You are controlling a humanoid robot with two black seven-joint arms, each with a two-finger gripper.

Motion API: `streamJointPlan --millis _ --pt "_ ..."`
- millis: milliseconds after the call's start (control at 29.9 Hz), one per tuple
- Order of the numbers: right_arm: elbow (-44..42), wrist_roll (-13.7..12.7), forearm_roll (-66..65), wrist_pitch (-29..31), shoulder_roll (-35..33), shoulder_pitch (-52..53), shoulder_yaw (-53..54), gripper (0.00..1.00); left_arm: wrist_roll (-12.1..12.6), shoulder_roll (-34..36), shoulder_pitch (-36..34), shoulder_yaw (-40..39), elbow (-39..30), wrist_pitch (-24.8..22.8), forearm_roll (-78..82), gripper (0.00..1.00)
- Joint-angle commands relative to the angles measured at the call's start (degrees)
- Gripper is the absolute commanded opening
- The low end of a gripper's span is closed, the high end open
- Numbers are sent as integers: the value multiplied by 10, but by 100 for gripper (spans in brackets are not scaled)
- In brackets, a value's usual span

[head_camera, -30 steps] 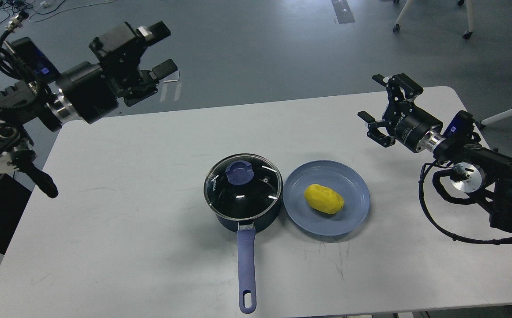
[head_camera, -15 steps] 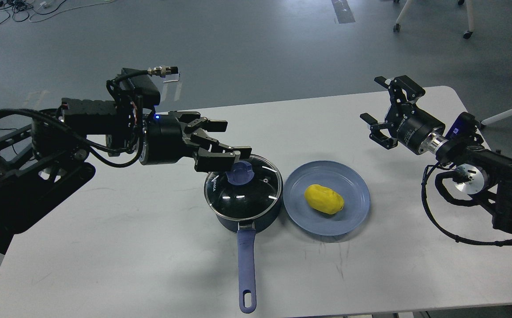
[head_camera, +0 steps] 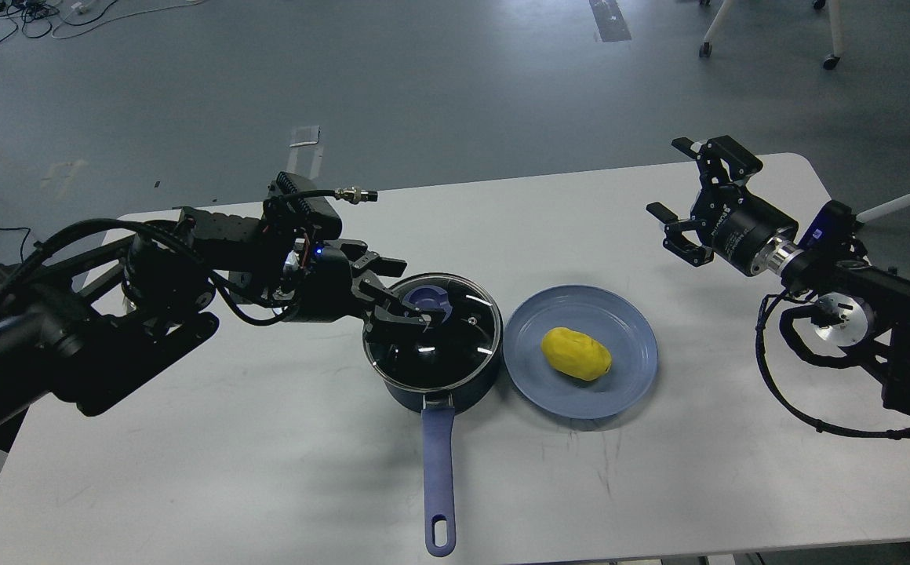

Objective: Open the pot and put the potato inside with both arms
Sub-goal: 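Lower the left gripper onto the blue lid knob and grasp it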

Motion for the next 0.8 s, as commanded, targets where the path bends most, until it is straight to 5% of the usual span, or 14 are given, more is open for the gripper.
streamJointPlan --millis 0,769 --pt "0 0 0 0 0 0 0 100 0 -11 1 3 8 0 0 98" --pt "1 0 0 0 -4 -3 0 100 0 -42 7 34 59 28 0 93"
